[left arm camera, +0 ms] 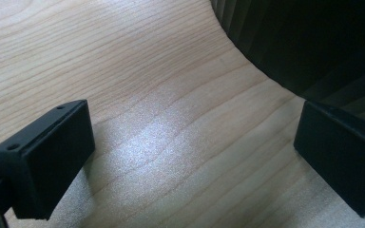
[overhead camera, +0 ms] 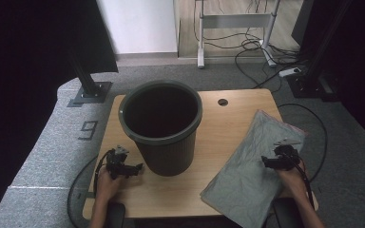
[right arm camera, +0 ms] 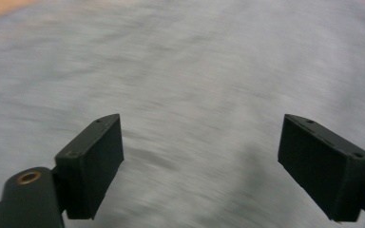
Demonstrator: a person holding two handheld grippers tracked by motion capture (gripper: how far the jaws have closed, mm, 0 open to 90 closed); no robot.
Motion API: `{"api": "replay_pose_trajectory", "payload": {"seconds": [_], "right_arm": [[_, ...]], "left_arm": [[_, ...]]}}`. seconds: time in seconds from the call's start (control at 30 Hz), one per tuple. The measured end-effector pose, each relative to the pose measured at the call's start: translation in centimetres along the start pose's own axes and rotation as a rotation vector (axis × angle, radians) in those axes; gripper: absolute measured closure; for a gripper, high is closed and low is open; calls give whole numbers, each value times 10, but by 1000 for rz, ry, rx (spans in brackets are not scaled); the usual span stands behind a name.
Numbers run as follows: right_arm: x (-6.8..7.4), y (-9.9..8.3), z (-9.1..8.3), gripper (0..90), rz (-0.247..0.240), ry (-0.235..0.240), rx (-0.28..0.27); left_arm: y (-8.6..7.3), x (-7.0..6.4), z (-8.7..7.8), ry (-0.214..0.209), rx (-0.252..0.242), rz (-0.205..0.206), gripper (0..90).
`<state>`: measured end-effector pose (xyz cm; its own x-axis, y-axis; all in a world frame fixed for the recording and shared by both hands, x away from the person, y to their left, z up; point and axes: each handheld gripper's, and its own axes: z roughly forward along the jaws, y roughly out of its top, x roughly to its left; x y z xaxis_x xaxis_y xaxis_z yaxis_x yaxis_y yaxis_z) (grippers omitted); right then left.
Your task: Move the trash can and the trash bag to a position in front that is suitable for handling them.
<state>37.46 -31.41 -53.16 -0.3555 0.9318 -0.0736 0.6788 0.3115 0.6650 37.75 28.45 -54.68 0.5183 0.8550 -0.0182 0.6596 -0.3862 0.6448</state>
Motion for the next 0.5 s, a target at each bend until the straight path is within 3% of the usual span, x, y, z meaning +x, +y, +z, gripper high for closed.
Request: {"api": "replay_pose_trajectory", "payload": {"seconds": [0.07,0.17,0.23,0.5], "right_arm": [[8,5,8,142,-16,46,13],[12,7,20,136,-20,63,33],[8,6,21,137,2,80,30],[-12,-2,18,138,48,63,24]], "left_arm": [[0,0,0,0,0,0,0],[-1,1,-1,-5,0,10,0],[-2,2,-2,-15,-2,17,0],[-2,3,-2,-12,-1,16,0]]}}
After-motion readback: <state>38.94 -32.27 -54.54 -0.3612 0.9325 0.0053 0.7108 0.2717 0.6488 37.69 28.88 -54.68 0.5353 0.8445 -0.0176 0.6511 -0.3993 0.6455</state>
